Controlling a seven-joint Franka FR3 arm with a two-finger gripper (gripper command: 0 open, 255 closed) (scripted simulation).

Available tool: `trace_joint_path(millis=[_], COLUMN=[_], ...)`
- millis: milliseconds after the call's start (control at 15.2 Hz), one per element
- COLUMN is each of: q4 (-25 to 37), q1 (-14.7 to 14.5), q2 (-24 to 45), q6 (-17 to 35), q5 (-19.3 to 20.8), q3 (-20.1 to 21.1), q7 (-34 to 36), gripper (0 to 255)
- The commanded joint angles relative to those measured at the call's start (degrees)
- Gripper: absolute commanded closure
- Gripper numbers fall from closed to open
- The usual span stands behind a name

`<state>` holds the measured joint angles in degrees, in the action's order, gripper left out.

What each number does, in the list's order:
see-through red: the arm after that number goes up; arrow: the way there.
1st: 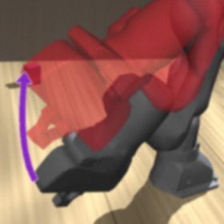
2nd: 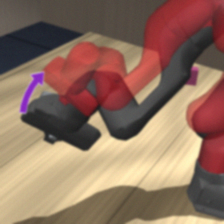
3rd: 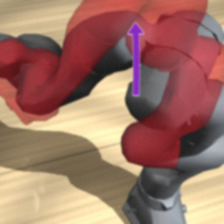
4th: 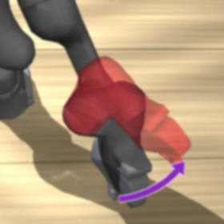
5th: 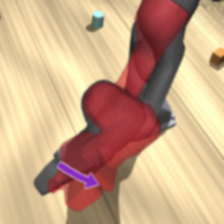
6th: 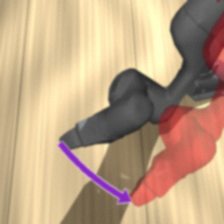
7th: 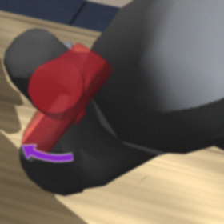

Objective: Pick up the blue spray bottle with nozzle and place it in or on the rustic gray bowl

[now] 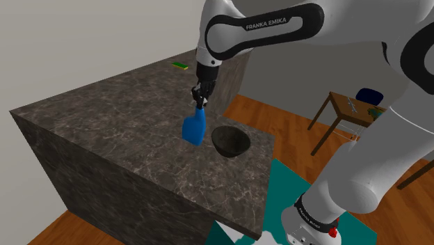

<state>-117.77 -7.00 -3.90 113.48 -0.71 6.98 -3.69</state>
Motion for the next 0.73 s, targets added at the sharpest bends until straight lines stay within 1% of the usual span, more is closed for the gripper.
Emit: trace_joint_path(millis=[0,660], q4=[1.33,7.9], q1=[0.04,0.09], q2=[-0.27,-1.31], q6=[-1.62,-9.22], q5=[-0.02,-0.11], q3=[-0.05,-0.13], q7=[-0.09,-0.15], gripper=[255,255])
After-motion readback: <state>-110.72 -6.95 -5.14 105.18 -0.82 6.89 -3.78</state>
